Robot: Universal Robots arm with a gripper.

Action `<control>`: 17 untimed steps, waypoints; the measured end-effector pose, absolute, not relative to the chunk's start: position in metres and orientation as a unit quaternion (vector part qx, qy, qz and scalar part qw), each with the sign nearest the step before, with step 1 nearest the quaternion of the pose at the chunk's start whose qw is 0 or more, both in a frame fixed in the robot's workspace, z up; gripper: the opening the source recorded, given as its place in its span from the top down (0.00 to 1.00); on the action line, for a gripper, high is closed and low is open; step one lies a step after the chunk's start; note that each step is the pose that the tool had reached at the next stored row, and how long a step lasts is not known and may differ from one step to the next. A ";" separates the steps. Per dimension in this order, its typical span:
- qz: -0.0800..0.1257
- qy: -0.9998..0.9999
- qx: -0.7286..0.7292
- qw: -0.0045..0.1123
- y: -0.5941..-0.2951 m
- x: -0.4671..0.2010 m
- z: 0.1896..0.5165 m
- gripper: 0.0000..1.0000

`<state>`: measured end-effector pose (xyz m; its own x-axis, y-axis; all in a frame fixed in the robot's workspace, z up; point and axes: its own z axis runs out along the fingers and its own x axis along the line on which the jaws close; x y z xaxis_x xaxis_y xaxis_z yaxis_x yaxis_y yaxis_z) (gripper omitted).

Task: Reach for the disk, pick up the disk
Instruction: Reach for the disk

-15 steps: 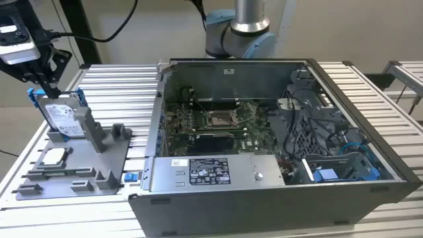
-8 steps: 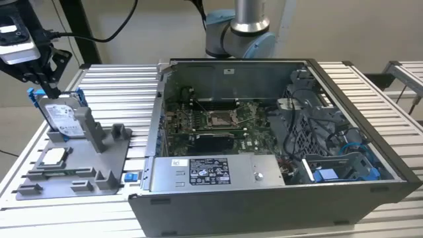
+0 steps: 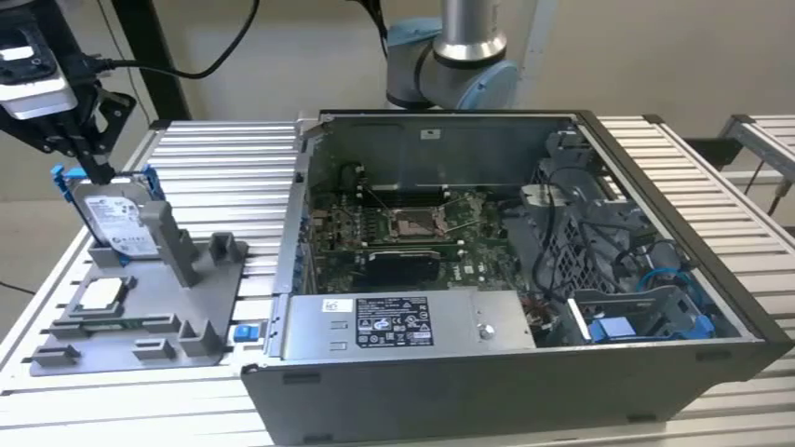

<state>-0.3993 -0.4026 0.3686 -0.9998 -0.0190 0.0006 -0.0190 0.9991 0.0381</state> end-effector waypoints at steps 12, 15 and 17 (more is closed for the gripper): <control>-0.019 -1.000 0.010 0.000 -0.358 -0.402 0.369 1.00; -0.019 -1.000 0.010 0.000 -0.353 -0.403 0.369 1.00; -0.019 -1.000 0.010 0.000 -0.350 -0.404 0.369 1.00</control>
